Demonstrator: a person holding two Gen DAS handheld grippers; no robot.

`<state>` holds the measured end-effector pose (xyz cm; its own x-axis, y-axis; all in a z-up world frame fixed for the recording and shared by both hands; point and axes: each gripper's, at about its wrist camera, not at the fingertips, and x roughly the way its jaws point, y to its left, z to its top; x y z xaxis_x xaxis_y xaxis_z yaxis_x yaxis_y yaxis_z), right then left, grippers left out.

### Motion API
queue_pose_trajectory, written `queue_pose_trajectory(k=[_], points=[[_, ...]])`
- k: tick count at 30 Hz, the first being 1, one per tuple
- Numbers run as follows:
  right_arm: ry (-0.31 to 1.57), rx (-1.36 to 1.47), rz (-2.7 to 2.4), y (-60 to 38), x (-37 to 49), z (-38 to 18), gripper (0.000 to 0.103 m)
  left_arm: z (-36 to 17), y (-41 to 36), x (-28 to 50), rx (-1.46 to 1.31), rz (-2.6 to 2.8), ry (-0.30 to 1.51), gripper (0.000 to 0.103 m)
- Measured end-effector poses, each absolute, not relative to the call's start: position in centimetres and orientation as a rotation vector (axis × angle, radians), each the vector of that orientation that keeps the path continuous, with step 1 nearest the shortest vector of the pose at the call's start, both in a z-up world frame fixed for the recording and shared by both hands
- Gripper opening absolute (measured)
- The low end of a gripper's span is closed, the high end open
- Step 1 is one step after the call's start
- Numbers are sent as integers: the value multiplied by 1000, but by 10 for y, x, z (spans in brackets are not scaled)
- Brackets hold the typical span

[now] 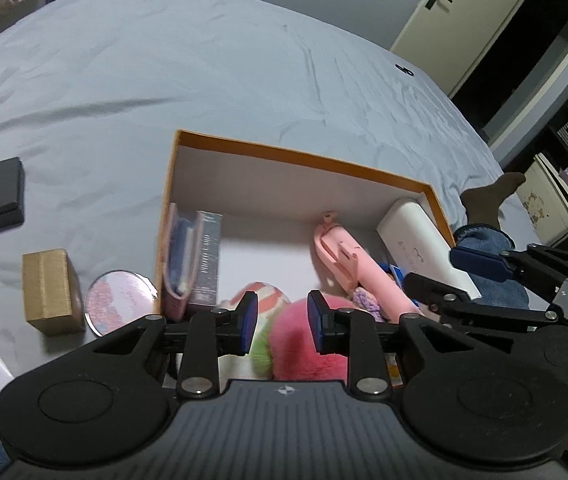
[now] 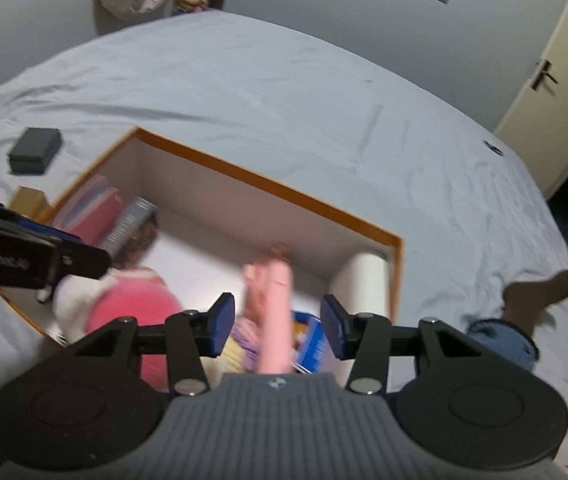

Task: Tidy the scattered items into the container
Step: 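Withdraw both open tools from the box toward the remaining items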

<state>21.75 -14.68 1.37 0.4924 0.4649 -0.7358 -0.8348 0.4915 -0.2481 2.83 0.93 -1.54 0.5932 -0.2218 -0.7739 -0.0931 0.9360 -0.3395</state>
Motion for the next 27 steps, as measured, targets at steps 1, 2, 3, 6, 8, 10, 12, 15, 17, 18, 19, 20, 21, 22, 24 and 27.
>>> queue_pose_trajectory(k=[1,2,3,6,8,10,12,15,17,18,19,20,21,22,24,27], points=[[650,-641,879,-143,216,14,53,-15,11,27,-361,-68,934,30],[649,-632,896,-139,213,14,55,-14,13,26,-358,-60,931,30],[647,-626,912,-135,211,15,55,-13,15,25,-353,-48,927,30],[646,-612,957,-123,203,15,56,-11,20,20,-327,-11,906,30],[649,-601,981,-115,198,16,56,-10,24,16,-314,15,892,30],[653,-590,1000,-109,195,16,57,-9,28,14,-304,36,881,33],[654,-580,1014,-102,192,16,61,-8,34,10,-291,69,865,33],[641,-574,1033,-93,186,16,62,-7,44,6,-279,88,867,33],[636,-575,1052,-88,182,17,62,-7,52,4,-295,92,874,33],[633,-574,1061,-86,179,17,62,-7,57,4,-304,95,882,33],[634,-574,1072,-82,177,17,62,-7,62,3,-313,102,890,33],[640,-570,1097,-77,174,17,63,-8,65,2,-316,108,895,33],[643,-566,1110,-73,172,17,63,-8,70,1,-317,117,900,33],[643,-566,1110,-73,172,17,66,-8,74,0,-317,128,904,33],[645,-565,1129,-66,169,16,67,-8,81,-2,-322,137,909,33],[648,-572,1148,-57,164,14,67,-9,91,-4,-335,153,919,33]])
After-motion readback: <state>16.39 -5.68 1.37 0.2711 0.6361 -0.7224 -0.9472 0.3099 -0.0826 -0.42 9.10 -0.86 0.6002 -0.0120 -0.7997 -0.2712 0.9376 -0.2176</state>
